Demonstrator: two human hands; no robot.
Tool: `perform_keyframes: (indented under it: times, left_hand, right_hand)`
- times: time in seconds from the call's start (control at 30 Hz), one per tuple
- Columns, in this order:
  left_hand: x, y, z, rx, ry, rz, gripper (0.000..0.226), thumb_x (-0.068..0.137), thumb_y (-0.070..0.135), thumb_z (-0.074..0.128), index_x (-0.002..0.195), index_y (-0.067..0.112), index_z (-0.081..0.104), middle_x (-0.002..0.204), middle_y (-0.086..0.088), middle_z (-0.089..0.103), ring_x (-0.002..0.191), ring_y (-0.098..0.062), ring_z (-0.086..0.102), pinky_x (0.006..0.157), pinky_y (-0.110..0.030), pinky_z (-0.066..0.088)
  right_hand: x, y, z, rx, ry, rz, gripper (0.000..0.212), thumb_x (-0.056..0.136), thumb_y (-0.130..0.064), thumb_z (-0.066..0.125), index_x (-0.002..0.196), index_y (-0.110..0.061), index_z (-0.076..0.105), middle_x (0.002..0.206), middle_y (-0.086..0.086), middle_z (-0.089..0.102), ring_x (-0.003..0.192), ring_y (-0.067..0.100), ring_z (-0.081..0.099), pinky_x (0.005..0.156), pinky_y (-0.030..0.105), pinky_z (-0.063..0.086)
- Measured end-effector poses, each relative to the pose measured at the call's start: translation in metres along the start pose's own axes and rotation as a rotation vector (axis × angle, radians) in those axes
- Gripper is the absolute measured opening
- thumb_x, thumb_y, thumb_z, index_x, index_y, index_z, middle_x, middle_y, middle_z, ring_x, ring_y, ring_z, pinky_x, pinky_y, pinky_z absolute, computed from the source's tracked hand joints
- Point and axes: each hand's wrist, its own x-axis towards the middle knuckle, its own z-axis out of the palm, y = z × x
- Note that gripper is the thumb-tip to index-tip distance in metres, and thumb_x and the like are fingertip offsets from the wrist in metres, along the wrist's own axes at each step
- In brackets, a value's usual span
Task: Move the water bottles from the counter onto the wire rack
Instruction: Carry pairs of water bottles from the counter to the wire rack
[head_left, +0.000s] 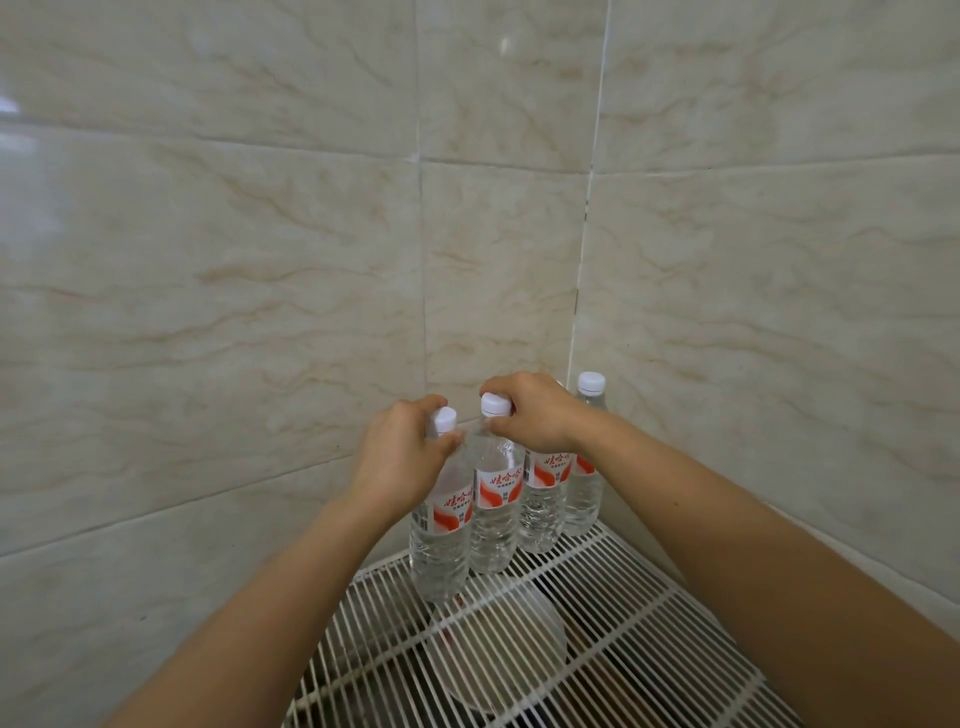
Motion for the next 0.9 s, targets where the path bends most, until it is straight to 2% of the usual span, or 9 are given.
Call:
perform_keyframes:
  times: [0.2, 0.27, 0.4, 0.63, 0.83, 0.87, 0.9]
  left_hand:
    - [0.0075, -0.0018, 0.0020, 0.049, 0.003, 0.001, 0.050, 0.091, 0.028, 0.061, 0.136, 0.010, 0.049, 0.124, -0.013, 0.064, 0.113, -0.027, 0.059, 0.090, -0.038, 0.050]
    - [0.0090, -0.0044, 0.0042, 0.070, 0.013, 0.003, 0.050, 0.091, 0.029, 0.060, 0.136, 0.010, 0.049, 0.120, -0.015, 0.064, 0.111, -0.028, 0.059, 0.089, -0.038, 0.050]
    - [0.0096, -0.0043, 0.0077, 0.098, -0.011, 0.045, 0.051, 0.091, 0.033, 0.058, 0.136, 0.010, 0.049, 0.113, -0.015, 0.064, 0.106, -0.028, 0.059, 0.083, -0.036, 0.048]
    - [0.0080, -0.0059, 0.0006, 0.054, -0.023, 0.044, 0.052, 0.089, 0.031, 0.063, 0.136, 0.010, 0.050, 0.118, -0.013, 0.067, 0.110, -0.027, 0.061, 0.088, -0.038, 0.051]
    - [0.0062, -0.0026, 0.0008, 0.060, -0.050, 0.031, 0.051, 0.091, 0.029, 0.061, 0.137, 0.012, 0.048, 0.116, -0.012, 0.067, 0.109, -0.027, 0.061, 0.087, -0.037, 0.050]
    - [0.0058, -0.0023, 0.0010, 0.054, -0.051, 0.024, 0.051, 0.091, 0.029, 0.061, 0.138, 0.013, 0.048, 0.117, -0.012, 0.066, 0.109, -0.027, 0.061, 0.087, -0.037, 0.049]
    - [0.0052, -0.0025, 0.0011, 0.046, -0.054, 0.016, 0.052, 0.091, 0.030, 0.061, 0.138, 0.014, 0.047, 0.119, -0.012, 0.065, 0.110, -0.027, 0.060, 0.087, -0.037, 0.049]
  right_hand:
    - [-0.0001, -0.0044, -0.0010, -0.024, -0.001, 0.024, 0.027, 0.087, -0.016, 0.060, 0.068, -0.026, 0.046, 0.086, 0.001, 0.056, 0.082, 0.024, 0.053, 0.067, 0.032, 0.040]
    - [0.0008, -0.0058, 0.0010, -0.021, 0.000, 0.031, 0.028, 0.088, -0.016, 0.060, 0.067, -0.027, 0.045, 0.086, 0.002, 0.056, 0.083, 0.024, 0.054, 0.067, 0.032, 0.040]
    - [0.0007, -0.0053, 0.0014, -0.025, 0.011, 0.036, 0.015, 0.087, -0.016, 0.061, 0.076, -0.020, 0.052, 0.086, 0.002, 0.057, 0.083, 0.025, 0.056, 0.067, 0.032, 0.041]
    - [-0.0022, -0.0054, 0.0042, -0.012, 0.040, 0.048, 0.020, 0.086, -0.016, 0.060, 0.071, -0.025, 0.050, 0.085, 0.002, 0.060, 0.083, 0.025, 0.059, 0.066, 0.034, 0.045]
    - [-0.0067, -0.0090, 0.0054, -0.005, 0.037, 0.071, 0.012, 0.089, -0.017, 0.057, 0.080, -0.022, 0.052, 0.089, 0.002, 0.059, 0.087, 0.026, 0.058, 0.069, 0.034, 0.045]
    - [-0.0073, -0.0098, 0.0060, -0.008, 0.030, 0.085, 0.009, 0.090, -0.019, 0.056, 0.084, -0.024, 0.053, 0.093, 0.003, 0.059, 0.091, 0.027, 0.058, 0.072, 0.035, 0.046]
    - [-0.0085, -0.0102, 0.0063, -0.020, 0.021, 0.091, 0.005, 0.091, -0.022, 0.056, 0.096, -0.024, 0.057, 0.102, 0.005, 0.061, 0.099, 0.028, 0.057, 0.079, 0.038, 0.048]
